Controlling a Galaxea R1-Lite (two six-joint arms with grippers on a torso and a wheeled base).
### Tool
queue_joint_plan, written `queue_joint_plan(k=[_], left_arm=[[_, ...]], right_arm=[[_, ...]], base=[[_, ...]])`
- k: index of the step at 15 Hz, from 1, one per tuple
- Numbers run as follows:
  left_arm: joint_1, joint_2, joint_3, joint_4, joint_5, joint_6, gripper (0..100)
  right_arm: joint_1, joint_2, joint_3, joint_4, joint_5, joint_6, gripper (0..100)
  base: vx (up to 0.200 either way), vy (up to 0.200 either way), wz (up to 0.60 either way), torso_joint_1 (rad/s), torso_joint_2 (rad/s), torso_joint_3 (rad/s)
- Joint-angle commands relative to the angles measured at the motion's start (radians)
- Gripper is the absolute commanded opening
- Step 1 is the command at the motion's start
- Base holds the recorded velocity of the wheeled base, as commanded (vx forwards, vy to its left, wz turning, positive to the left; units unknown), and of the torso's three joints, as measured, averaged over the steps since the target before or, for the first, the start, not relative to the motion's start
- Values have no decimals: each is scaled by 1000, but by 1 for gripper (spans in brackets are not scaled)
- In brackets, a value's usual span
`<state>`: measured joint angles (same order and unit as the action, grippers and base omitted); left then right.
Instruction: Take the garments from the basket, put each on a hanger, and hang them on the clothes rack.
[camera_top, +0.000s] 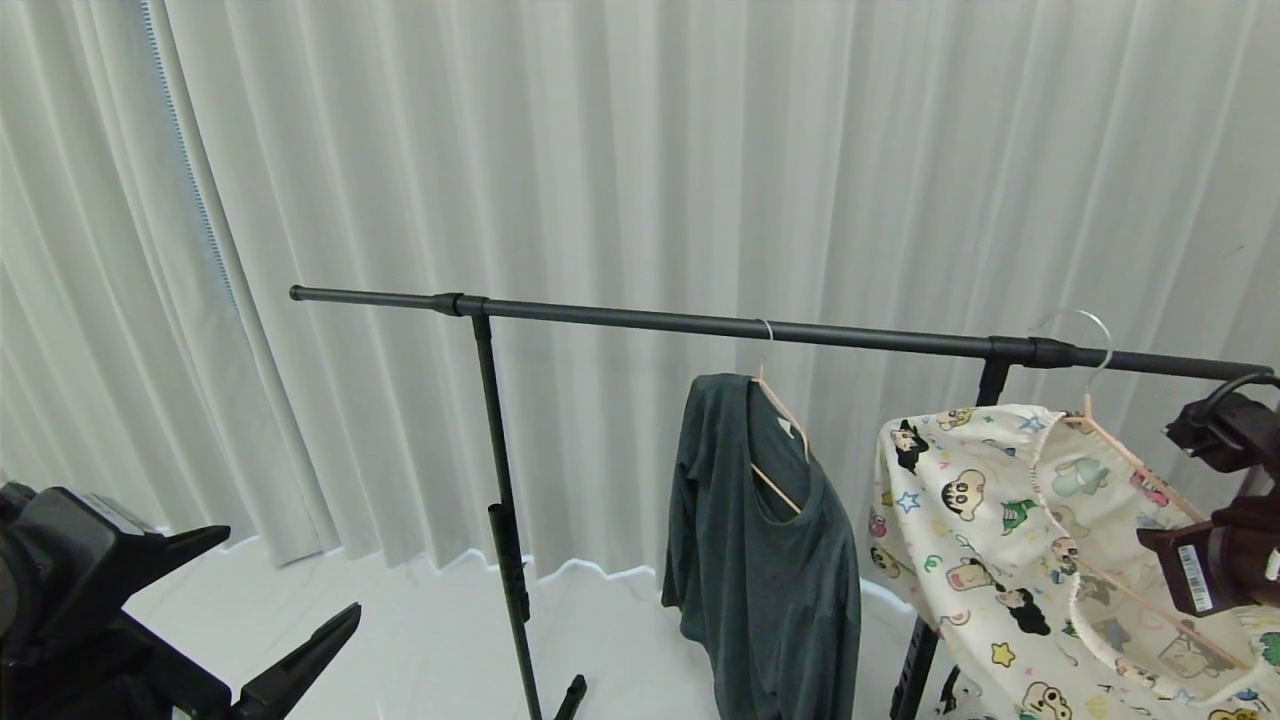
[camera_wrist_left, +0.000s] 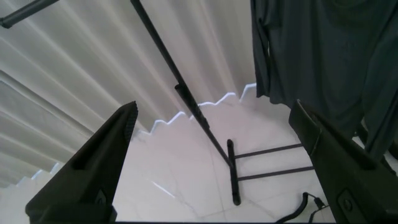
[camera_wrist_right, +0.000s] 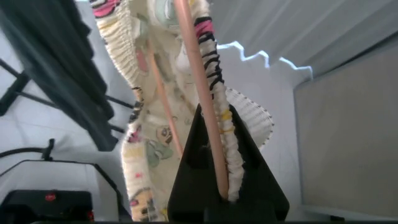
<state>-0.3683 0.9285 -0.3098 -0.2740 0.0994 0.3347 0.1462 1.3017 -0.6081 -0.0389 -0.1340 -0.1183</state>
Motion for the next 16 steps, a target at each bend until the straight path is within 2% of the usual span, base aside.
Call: queue_joint_plan(k=[1, 3, 6, 14, 16], left_arm=[[0, -2, 0, -1, 0, 0, 100], [0, -10, 1, -1, 0, 1, 100], [0, -13, 1, -1, 0, 1, 100], [0, -13, 6, -1, -1, 3, 100], [0, -16, 9, -1, -1, 4, 100]], right_arm=[[64, 54, -7, -18, -38, 35, 0], [75, 97, -6, -72, -73, 48, 0], [75, 116, -6, -85, -76, 49, 0], [75, 145, -2, -119, -78, 51, 0], [75, 154, 1, -119, -78, 52, 0]], base=[[0, 0, 0, 0, 0, 0], [0, 0, 0, 0, 0, 0], [0, 0, 0, 0, 0, 0], [200, 0, 0, 2, 2, 3], [0, 0, 0, 0, 0, 0]])
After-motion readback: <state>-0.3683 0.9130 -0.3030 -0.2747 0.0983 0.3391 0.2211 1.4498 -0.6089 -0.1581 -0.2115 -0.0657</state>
